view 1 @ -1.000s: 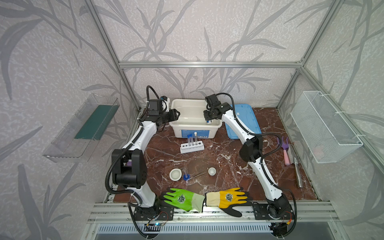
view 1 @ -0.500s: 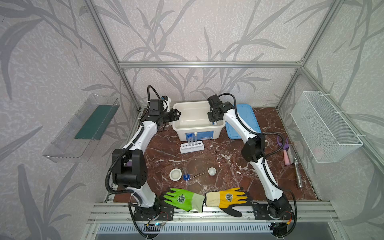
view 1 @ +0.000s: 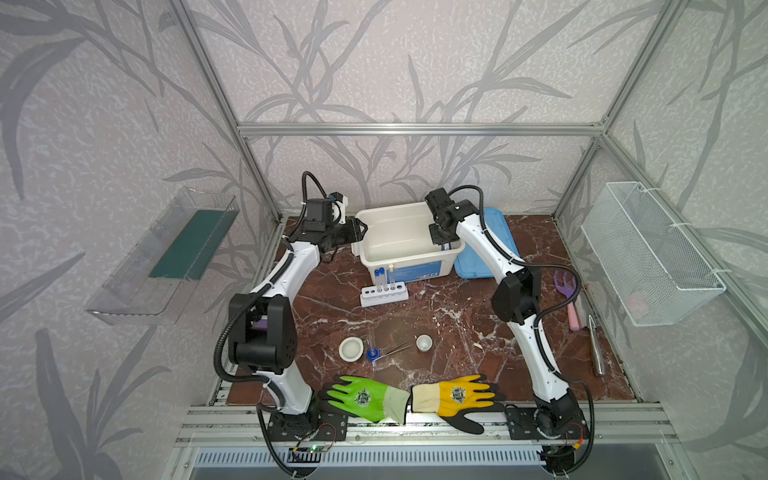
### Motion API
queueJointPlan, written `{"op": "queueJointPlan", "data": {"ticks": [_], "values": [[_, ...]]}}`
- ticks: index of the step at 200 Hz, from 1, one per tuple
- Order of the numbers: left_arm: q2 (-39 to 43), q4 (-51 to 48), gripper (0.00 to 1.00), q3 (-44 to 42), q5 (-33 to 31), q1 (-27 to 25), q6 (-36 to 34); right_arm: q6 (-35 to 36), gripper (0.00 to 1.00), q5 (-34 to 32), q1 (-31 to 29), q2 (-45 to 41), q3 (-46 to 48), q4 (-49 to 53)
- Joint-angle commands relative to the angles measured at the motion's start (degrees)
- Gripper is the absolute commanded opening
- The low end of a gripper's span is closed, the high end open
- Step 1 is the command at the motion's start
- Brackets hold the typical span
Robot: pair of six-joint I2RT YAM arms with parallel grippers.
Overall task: Organize the chemistry lab equipment
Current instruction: 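Lower the held tube down into the white bin with the right gripper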
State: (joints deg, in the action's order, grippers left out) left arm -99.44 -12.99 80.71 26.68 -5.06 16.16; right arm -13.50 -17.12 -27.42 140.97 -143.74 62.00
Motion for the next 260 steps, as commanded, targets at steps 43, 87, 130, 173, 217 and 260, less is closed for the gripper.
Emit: {"op": "queueJointPlan", "data": {"ticks": [43,87,130,173,217,260], "values": [[-2.97,2.40,0.53,2.95,1.00,-1.93,0.98,-4.47,0.29,-2.44,1.87,-12.86,17.65,-3.28],[-4.19,2.70,0.53,4.63,1.49,-2.76,1.13,-6.59,0.29,-1.49,1.96,-18.49,27.24,-6.37],[-3.57,2.41,0.53,5.82,1.58,-3.24,0.87,-4.82,0.29,0.81,1.87,-17.51,27.34,-6.38],[-0.66,-1.17,0.55,8.00,-0.21,-3.17,-1.64,-1.48,0.29,1.30,1.90,-10.98,18.95,-3.51],[3.93,-3.80,0.55,8.09,-2.18,-2.57,-3.54,-0.06,0.29,2.03,1.89,-4.33,11.04,-2.37],[8.21,-5.54,0.55,5.51,-3.56,-0.87,-4.16,-0.21,0.30,2.42,1.96,0.12,7.86,-1.99]]}}
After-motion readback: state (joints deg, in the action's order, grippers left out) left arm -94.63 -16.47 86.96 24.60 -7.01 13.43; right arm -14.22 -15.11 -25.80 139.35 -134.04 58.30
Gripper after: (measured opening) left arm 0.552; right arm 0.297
